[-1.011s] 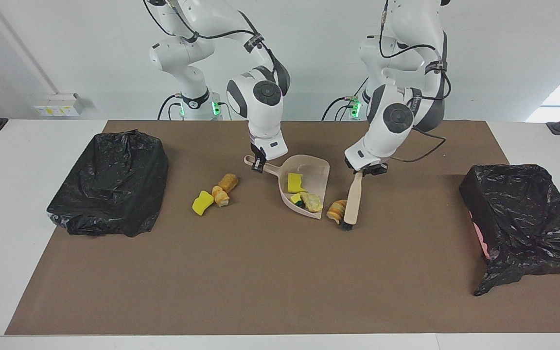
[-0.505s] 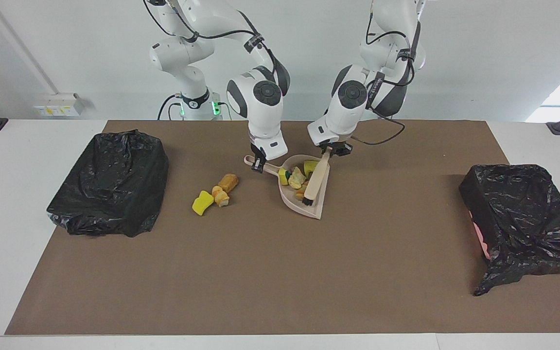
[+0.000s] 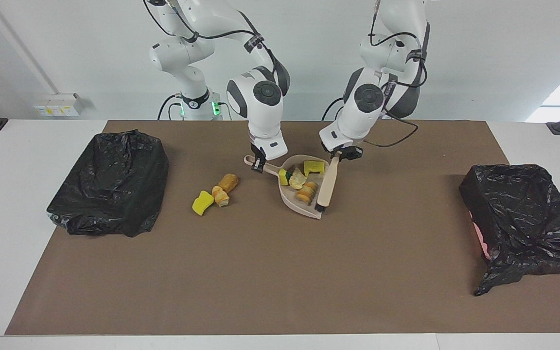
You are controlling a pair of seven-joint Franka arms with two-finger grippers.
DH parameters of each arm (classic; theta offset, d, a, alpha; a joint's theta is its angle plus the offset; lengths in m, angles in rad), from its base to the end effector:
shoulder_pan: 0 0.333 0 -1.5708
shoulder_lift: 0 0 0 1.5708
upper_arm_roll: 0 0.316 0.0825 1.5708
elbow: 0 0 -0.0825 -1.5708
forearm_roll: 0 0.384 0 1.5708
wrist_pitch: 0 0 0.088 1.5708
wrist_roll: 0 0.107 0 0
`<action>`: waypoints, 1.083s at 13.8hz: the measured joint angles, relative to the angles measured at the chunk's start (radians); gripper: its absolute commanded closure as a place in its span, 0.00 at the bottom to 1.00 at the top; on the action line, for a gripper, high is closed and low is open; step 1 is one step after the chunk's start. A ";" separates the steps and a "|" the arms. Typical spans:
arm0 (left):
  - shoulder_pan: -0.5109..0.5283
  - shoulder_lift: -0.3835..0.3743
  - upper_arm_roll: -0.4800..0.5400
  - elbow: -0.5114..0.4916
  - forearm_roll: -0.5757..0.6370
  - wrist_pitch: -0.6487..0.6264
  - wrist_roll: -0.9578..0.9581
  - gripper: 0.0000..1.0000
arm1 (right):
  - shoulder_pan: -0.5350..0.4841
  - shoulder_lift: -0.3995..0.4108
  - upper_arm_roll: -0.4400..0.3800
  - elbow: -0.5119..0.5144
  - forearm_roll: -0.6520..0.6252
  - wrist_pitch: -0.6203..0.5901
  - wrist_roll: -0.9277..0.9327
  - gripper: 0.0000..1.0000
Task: Sweep and dump trash in bin
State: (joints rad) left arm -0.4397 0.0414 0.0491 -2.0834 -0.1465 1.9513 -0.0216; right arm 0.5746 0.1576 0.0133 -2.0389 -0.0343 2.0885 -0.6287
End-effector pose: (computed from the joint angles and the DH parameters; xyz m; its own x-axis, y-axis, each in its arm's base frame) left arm 0.4901 -0.2125 0.3935 0.9360 -0.3033 -0.1785 -0.2856 -0.9510 0.1183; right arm 0.4725 0.3127 0.3583 0.3256 0.9399 -0.1024 0.9426 -0.3312 -0.0427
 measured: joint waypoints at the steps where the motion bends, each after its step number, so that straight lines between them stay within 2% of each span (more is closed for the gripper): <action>1: 0.027 0.000 0.001 0.003 0.001 0.000 -0.001 1.00 | -0.002 -0.013 -0.002 0.001 -0.001 -0.007 0.013 1.00; 4: 0.090 0.000 0.004 0.002 0.002 -0.004 -0.025 1.00 | -0.057 -0.104 -0.009 0.013 -0.005 -0.076 0.024 1.00; 8: 0.077 -0.003 -0.012 -0.018 0.002 -0.009 -0.223 1.00 | -0.189 -0.226 -0.013 0.053 -0.012 -0.172 0.023 1.00; 12: -0.078 -0.057 -0.025 -0.104 0.002 0.030 -0.460 1.00 | -0.361 -0.308 -0.018 0.089 -0.023 -0.281 -0.088 1.00; 15: -0.223 -0.147 -0.032 -0.248 0.002 0.146 -0.631 1.00 | -0.536 -0.340 -0.022 0.089 -0.025 -0.339 -0.277 1.00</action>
State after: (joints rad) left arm -0.6630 -0.1053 0.0168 -2.3310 -0.1446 2.0972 -0.6530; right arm 0.0383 -0.1822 -0.0089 -1.9497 -0.0593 1.7493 -0.9053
